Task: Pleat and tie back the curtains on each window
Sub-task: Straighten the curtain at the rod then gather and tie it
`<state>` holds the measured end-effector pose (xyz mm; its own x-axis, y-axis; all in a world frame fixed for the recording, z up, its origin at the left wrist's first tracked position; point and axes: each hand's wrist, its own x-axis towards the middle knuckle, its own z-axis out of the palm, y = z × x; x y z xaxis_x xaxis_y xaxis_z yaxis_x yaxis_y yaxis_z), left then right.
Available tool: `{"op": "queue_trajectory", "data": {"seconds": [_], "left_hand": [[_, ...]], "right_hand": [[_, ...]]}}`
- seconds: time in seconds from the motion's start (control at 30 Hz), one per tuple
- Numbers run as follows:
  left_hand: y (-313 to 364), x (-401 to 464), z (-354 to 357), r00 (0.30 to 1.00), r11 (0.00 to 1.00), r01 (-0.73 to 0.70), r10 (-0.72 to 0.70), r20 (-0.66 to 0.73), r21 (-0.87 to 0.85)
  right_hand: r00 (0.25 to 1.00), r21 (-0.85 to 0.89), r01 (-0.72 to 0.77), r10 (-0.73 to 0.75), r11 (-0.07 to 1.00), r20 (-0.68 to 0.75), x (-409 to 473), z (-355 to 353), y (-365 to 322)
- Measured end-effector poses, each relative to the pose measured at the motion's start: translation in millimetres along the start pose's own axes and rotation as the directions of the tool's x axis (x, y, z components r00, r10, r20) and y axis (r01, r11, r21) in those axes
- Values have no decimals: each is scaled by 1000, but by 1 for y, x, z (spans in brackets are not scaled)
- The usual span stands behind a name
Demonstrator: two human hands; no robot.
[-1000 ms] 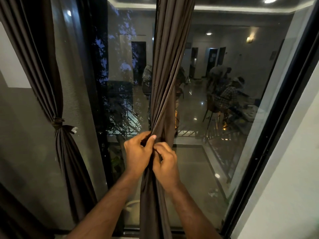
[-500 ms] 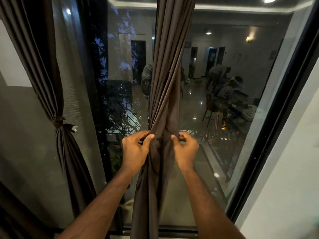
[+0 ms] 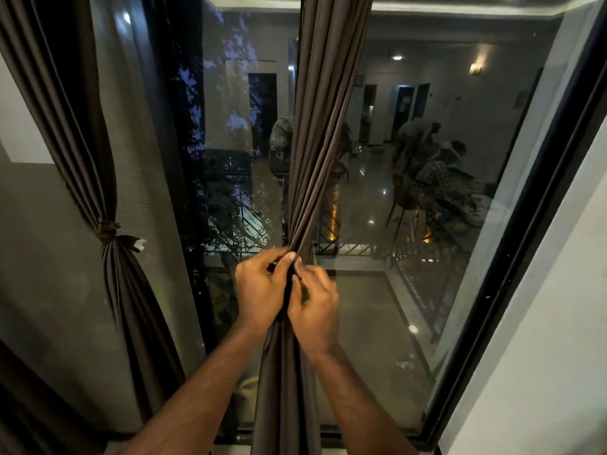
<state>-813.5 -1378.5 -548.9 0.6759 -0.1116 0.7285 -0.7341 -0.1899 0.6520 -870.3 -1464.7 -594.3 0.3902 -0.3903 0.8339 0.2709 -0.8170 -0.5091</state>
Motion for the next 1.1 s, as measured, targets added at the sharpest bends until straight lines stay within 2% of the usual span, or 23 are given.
{"op": "queue_trajectory", "data": {"seconds": [0.17,0.23,0.3,0.43,0.57,0.67,0.77,0.93,1.03,1.1], "left_hand": [[7,-1,-1,997,990,69,-63,52,-123],[6,1,0,996,989,75,-69,50,-125],[-3,7,0,996,988,84,-77,52,-131],[-22,16,-7,988,978,132,-117,102,-163],[-12,16,-20,965,940,202,-143,221,-275],[-7,17,-25,942,921,238,-142,304,-309],[-8,19,-22,936,921,253,-156,314,-296],[-2,16,-18,947,947,191,-108,302,-259],[2,16,-20,931,933,215,-108,348,-287],[5,15,-21,906,914,259,-118,408,-312]], "right_hand": [[992,-64,121,-119,991,42,2,7,0],[986,-12,152,-151,988,70,1,10,-3],[985,99,118,-129,988,117,4,8,-4],[983,370,-128,70,920,167,16,-9,7],[942,454,-322,328,831,68,36,-28,29],[906,480,-399,417,782,74,53,-40,42],[909,445,-408,399,798,118,59,-43,45],[921,388,-386,325,837,215,60,-33,41],[884,340,-406,272,848,379,70,-26,44],[828,374,-463,242,804,506,78,-27,43]]}}
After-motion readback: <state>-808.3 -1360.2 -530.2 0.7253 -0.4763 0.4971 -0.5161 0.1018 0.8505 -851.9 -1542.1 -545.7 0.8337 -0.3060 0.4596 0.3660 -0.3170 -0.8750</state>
